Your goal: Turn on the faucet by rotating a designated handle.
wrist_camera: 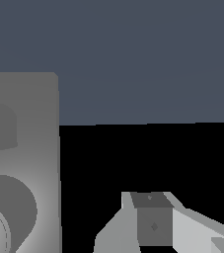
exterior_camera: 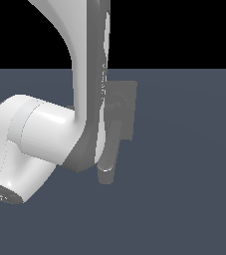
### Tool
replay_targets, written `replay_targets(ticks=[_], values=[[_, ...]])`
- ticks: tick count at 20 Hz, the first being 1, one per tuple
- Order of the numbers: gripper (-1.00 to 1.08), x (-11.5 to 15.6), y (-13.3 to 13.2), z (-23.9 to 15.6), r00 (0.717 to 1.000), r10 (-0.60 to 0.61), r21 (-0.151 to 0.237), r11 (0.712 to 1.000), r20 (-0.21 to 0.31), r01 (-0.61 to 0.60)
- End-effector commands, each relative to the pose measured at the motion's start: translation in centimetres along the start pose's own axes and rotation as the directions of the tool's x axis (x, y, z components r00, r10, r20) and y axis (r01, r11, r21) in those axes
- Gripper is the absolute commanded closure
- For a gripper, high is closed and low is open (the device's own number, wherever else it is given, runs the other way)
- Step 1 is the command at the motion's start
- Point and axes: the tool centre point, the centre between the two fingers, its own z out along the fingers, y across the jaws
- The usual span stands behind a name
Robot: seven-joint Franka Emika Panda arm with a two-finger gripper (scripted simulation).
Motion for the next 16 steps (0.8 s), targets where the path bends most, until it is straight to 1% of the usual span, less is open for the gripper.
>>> replay_targets(ticks=[1,5,11,16], values=[[1.08,0.3,-0.3,0.0,1.0,-0.004,0.005,1.0,-0.004,0.004],[1.08,0.3,-0.4,0.0,1.0,-0.004,0.005,1.0,-0.004,0.004],[1.08,0.0,-1.4,-0.1,1.0,-0.002,0.016,1.0,-0.006,0.003],[1.08,0.0,-1.6,-0.1,1.0,-0.002,0.018,1.0,-0.006,0.002]])
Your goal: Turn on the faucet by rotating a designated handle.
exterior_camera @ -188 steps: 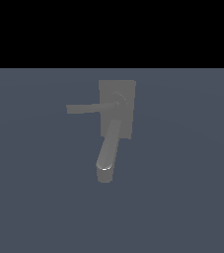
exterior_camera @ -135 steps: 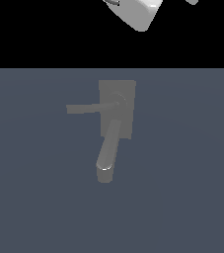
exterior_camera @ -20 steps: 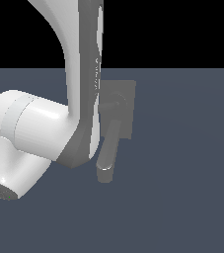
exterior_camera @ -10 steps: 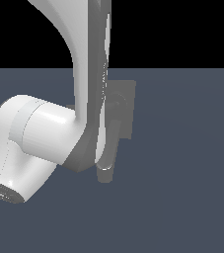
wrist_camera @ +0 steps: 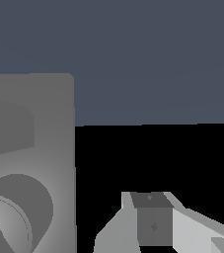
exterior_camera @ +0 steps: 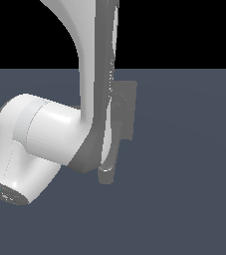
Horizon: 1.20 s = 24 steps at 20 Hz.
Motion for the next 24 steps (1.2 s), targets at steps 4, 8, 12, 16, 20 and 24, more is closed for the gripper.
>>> replay_targets(ticks=[4,8,12,16,20,24], values=[[1.08,-0.8,0.1,0.0,1.0,0.0,0.0,1.0,0.0,0.0],[1.08,-2.3,0.3,0.0,1.0,0.0,0.0,1.0,0.0,0.0],[1.08,-3.9,0.4,0.0,1.0,0.0,0.0,1.0,0.0,0.0],[1.08,-5.5,0.6,0.0,1.0,0.0,0.0,1.0,0.0,0.0],[1.08,-5.4,0.5,0.0,1.0,-0.002,0.003,1.0,-0.009,0.002],[1.08,-6.7,0.1,0.0,1.0,-0.002,0.003,1.0,-0.008,0.002]])
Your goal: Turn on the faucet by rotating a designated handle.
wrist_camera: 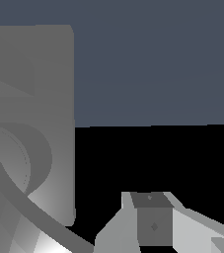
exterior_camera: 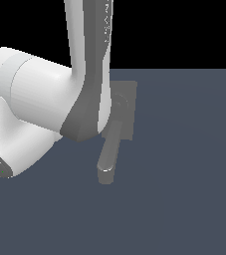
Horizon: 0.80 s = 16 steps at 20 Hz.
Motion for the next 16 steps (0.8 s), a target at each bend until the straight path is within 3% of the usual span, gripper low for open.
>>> replay_targets(ticks=[1,16], values=[[1.08,-1.1,-0.2,0.0,1.0,0.0,-0.001,1.0,0.007,0.0],[1.08,-6.4,-1.8,0.0,1.0,0.001,-0.002,1.0,0.013,-0.001]])
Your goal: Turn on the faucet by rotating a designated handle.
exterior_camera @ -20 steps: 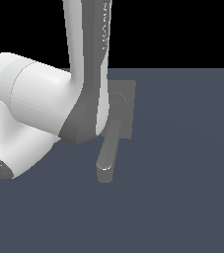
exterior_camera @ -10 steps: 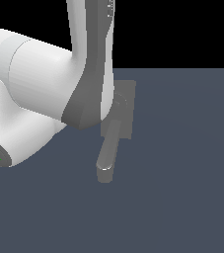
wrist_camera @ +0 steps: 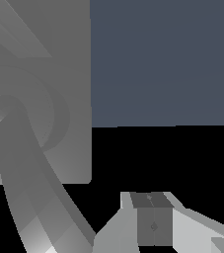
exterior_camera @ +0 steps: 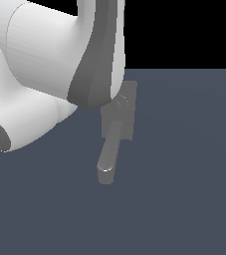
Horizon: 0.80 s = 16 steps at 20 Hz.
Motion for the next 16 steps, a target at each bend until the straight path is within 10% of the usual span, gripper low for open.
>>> replay_targets(ticks=[1,16], values=[[1.08,-1.9,0.1,0.2,1.0,0.002,-0.005,1.0,0.022,-0.002],[1.08,-4.3,-3.2,0.1,1.0,0.001,-0.003,1.0,0.016,-0.001]])
